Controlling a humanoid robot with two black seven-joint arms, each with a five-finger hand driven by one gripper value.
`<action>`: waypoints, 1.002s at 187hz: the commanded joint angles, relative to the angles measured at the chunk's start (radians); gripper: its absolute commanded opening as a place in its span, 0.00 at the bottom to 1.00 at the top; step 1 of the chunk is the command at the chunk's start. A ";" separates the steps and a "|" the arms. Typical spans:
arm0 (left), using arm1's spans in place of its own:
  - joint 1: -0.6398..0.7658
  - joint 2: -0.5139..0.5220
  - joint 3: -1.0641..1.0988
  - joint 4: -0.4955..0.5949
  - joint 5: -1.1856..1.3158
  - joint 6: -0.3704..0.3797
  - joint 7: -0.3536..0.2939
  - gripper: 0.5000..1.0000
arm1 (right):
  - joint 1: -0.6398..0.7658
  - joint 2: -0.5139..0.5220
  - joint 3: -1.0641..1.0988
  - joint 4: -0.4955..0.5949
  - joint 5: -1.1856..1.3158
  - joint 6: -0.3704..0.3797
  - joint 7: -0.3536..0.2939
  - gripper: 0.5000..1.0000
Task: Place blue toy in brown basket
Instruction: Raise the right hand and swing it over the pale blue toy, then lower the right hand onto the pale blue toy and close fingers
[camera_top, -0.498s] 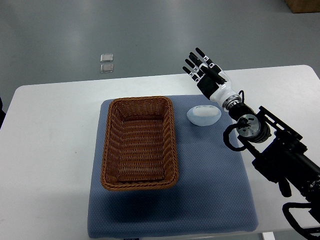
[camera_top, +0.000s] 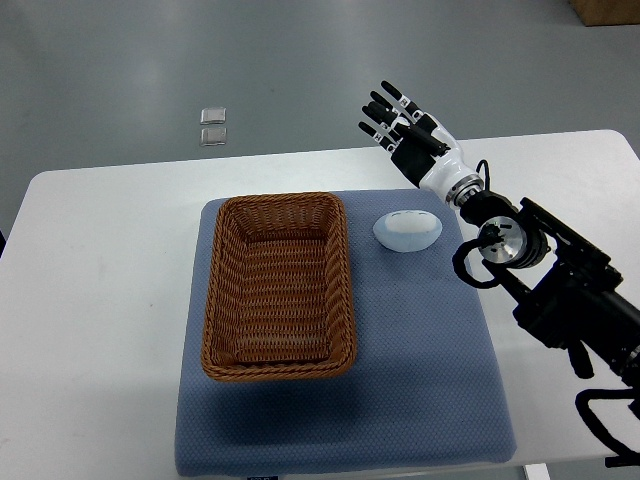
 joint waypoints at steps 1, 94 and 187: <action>0.000 0.000 0.000 0.000 -0.001 0.000 0.000 1.00 | 0.105 -0.119 -0.202 -0.001 -0.090 0.044 -0.005 0.81; 0.000 0.000 0.002 -0.009 0.001 0.000 0.000 1.00 | 0.943 -0.310 -1.408 0.171 -0.286 0.237 -0.097 0.81; 0.000 0.000 0.000 -0.004 -0.001 0.000 0.000 1.00 | 0.831 -0.189 -1.457 0.143 -0.329 0.083 -0.207 0.81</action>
